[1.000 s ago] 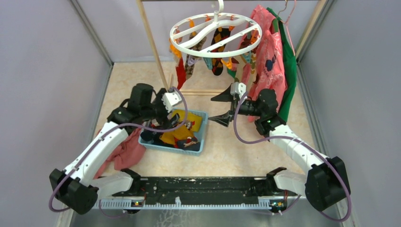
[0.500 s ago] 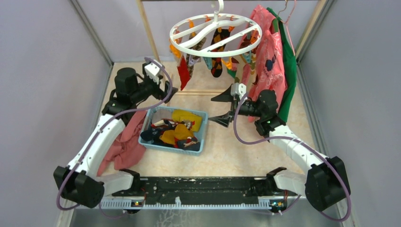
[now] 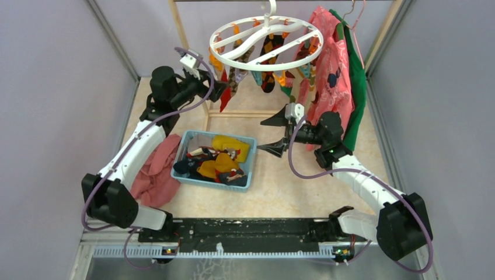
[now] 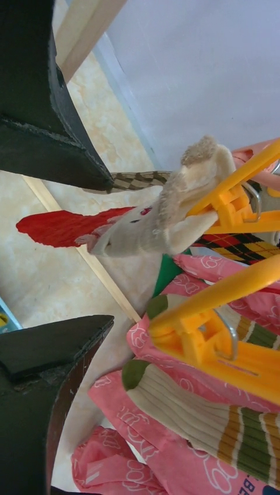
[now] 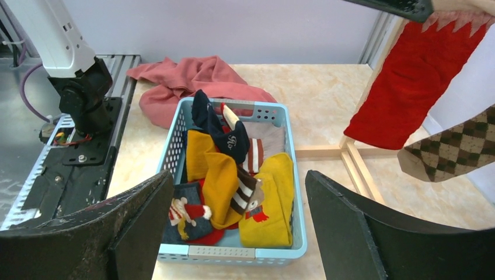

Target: Remove the socks clipped to the hanger

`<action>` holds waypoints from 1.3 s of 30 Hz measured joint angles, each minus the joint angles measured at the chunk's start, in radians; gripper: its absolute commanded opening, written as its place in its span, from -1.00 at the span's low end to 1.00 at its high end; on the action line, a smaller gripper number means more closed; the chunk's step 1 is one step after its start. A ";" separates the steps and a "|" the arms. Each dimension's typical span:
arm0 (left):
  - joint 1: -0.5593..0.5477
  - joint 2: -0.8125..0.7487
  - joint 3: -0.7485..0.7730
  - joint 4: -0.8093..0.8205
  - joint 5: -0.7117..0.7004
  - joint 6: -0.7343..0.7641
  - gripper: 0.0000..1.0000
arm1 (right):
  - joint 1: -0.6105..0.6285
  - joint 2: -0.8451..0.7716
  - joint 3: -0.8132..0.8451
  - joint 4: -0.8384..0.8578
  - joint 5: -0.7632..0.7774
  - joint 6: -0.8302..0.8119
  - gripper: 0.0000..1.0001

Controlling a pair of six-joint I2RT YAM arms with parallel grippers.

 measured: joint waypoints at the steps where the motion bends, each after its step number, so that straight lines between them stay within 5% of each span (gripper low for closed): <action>1: 0.000 0.010 0.005 0.008 0.000 -0.008 0.66 | 0.000 0.000 -0.002 0.002 0.000 0.000 0.67; 14: 0.000 0.070 0.053 0.101 -0.016 -0.066 0.29 | 0.000 0.000 -0.003 0.007 0.000 0.001 0.68; 18: 0.000 0.073 0.054 0.111 -0.010 -0.069 -0.17 | 0.000 0.000 -0.003 0.007 0.000 0.001 0.68; 31: 0.015 0.044 0.011 0.138 0.034 -0.069 -0.97 | 0.000 0.000 -0.003 0.007 0.004 0.000 0.69; 39: 0.017 -0.053 -0.037 0.123 0.116 -0.066 -1.00 | 0.000 0.000 -0.010 0.022 0.009 0.033 0.69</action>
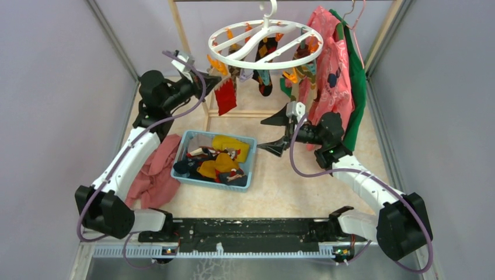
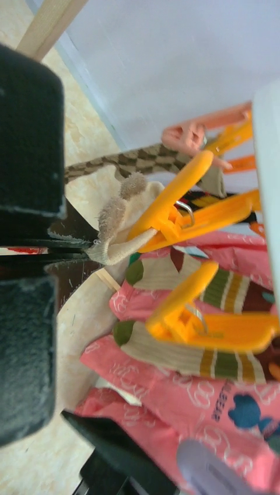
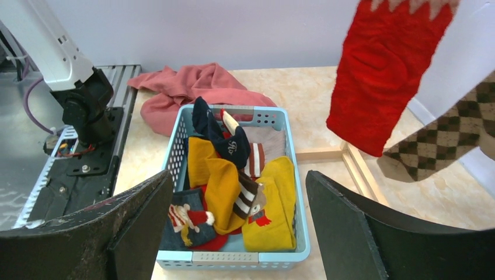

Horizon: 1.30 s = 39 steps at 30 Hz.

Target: Remove the socks clipped to the hanger

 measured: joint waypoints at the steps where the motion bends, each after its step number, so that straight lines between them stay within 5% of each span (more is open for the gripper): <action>1: 0.000 -0.011 -0.002 -0.003 0.018 -0.003 -1.00 | 0.000 0.000 0.000 0.014 0.006 0.019 0.68; 18: 0.000 -0.106 -0.058 -0.053 0.423 -0.199 -1.00 | 0.036 0.173 0.106 0.167 0.109 0.305 0.63; 29: -0.009 -0.114 -0.062 -0.025 0.507 -0.295 -0.99 | 0.088 0.369 0.257 0.330 0.021 0.477 0.56; 35: -0.011 -0.114 -0.068 -0.010 0.513 -0.323 -0.84 | 0.106 0.428 0.317 0.377 -0.023 0.537 -0.02; 39: -0.011 -0.114 -0.070 -0.002 0.507 -0.337 -0.66 | 0.108 0.435 0.321 0.417 -0.034 0.575 -0.75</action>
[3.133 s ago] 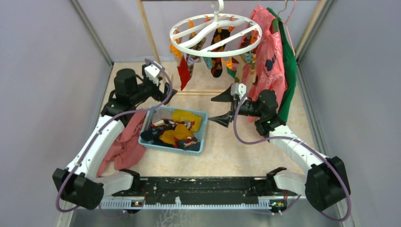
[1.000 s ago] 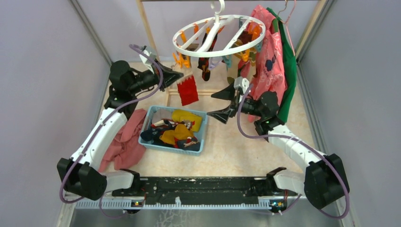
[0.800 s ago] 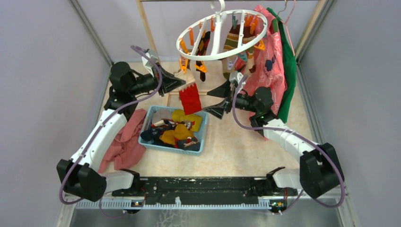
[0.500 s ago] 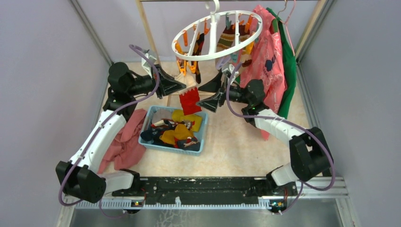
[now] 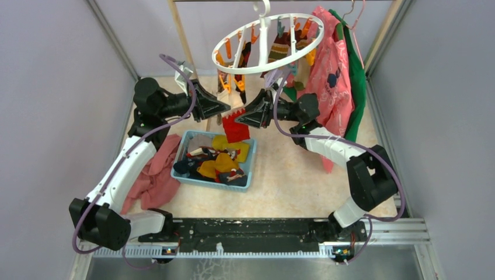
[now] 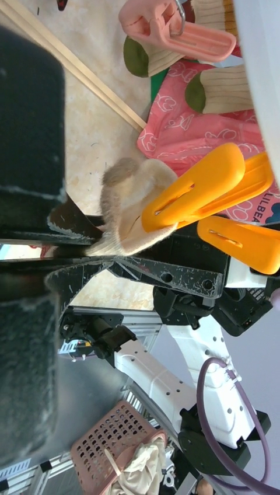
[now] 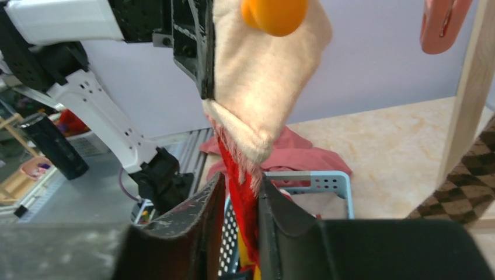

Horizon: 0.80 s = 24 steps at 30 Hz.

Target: Remove the socks clipped to the hanger

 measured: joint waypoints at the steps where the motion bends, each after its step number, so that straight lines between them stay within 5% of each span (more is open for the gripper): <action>1: 0.000 0.000 0.000 0.000 -0.003 -0.002 -0.60 | 0.000 0.000 0.000 0.015 -0.002 0.013 -0.92; 14: -0.002 0.014 0.153 -0.227 -0.275 0.101 0.38 | 0.022 0.006 -0.017 0.081 0.045 0.089 -1.00; 24: -0.051 0.048 0.298 -0.371 -0.487 0.189 0.55 | 0.022 0.021 0.018 -0.059 0.094 0.048 -1.00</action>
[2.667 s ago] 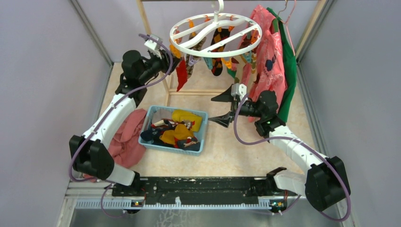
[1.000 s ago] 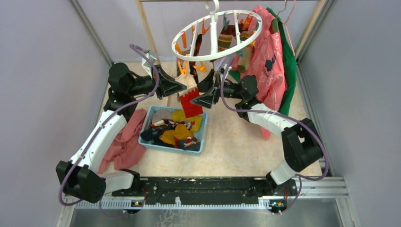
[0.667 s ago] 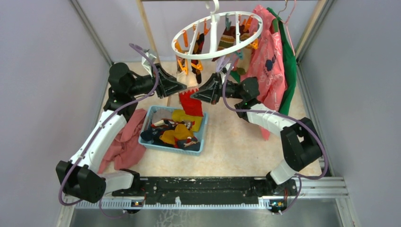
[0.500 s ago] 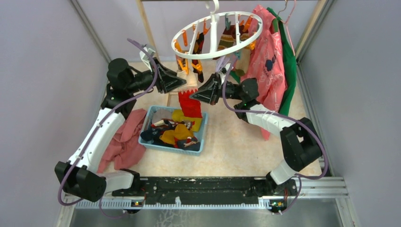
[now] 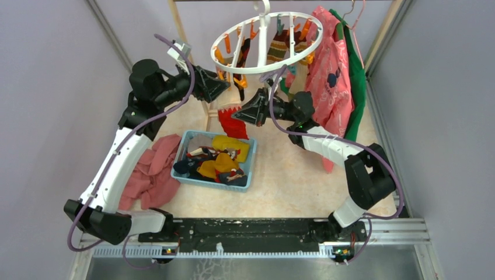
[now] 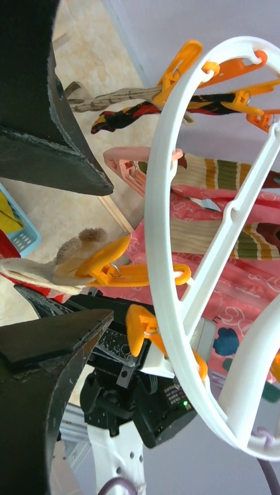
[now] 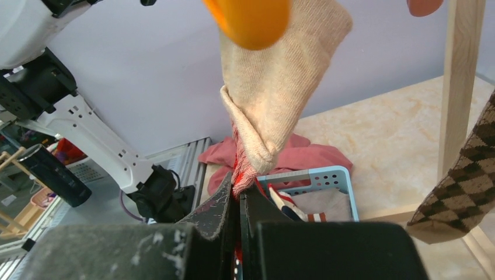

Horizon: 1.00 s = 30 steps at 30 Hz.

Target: Remove the socks clipped to the hanger

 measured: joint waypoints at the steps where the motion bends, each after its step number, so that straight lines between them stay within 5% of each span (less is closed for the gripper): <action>1: -0.010 0.003 0.007 -0.014 -0.021 0.009 0.55 | 0.000 0.000 0.006 -0.013 0.003 -0.005 -1.00; 16: -0.119 0.059 0.129 -0.135 -0.278 0.095 0.52 | 0.018 0.023 0.050 -0.092 0.019 -0.036 -1.00; 30: -0.153 0.086 0.146 -0.157 -0.373 0.135 0.14 | 0.018 0.023 0.050 -0.112 0.020 -0.047 -1.00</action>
